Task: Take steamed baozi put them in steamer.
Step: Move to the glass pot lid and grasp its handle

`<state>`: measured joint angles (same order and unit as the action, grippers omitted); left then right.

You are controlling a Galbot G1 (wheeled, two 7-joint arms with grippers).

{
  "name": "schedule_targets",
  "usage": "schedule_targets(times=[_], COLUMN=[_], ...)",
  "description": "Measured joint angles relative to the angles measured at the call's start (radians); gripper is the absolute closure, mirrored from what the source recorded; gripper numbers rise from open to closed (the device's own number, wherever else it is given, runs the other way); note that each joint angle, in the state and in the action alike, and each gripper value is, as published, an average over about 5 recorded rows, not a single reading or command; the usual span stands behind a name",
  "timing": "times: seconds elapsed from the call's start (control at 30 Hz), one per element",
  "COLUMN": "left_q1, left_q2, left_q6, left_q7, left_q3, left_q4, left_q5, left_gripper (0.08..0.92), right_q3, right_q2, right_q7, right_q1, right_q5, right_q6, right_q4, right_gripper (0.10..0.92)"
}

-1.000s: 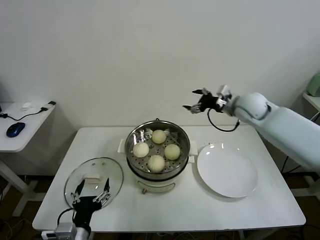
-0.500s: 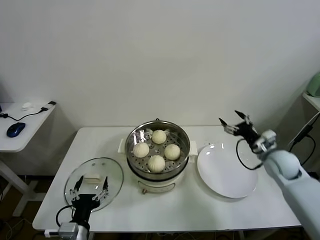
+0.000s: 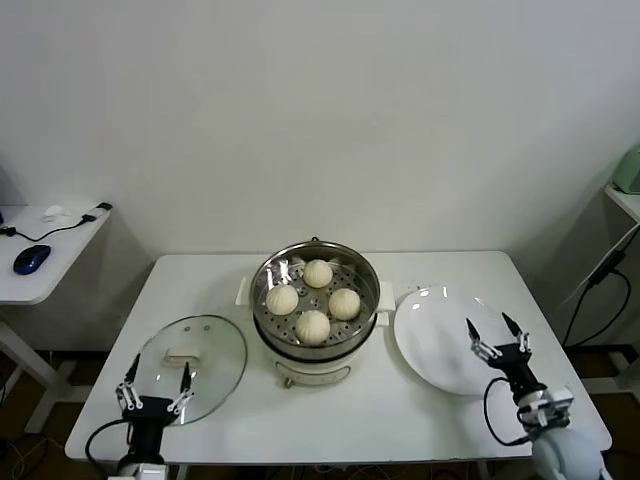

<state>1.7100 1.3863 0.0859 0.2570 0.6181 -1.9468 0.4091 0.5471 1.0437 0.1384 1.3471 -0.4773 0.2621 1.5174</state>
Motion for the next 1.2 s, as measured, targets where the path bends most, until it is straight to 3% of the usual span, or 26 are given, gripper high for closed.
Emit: schedule_targets(times=[0.23, 0.43, 1.2], left_q1=[-0.037, -0.088, -0.282], left_q2=[-0.054, -0.071, -0.088], left_q6=[0.039, 0.041, -0.044], left_q7=[0.121, 0.175, 0.188], left_q3=[0.002, 0.003, -0.025], left_q4=[0.151, 0.28, 0.457], left_q5=[0.37, 0.606, 0.909], left_gripper=[0.177, 0.177, 0.177], right_q3=[0.008, -0.001, -0.007], right_q2=[0.059, 0.084, 0.118], right_q7=[-0.026, -0.052, -0.102], right_q1=[0.059, 0.095, 0.166], right_q5=[0.031, 0.045, 0.066], right_q6=[0.014, 0.009, -0.008], right_q4=[0.023, 0.049, 0.121], right_gripper=[0.203, 0.203, 0.203])
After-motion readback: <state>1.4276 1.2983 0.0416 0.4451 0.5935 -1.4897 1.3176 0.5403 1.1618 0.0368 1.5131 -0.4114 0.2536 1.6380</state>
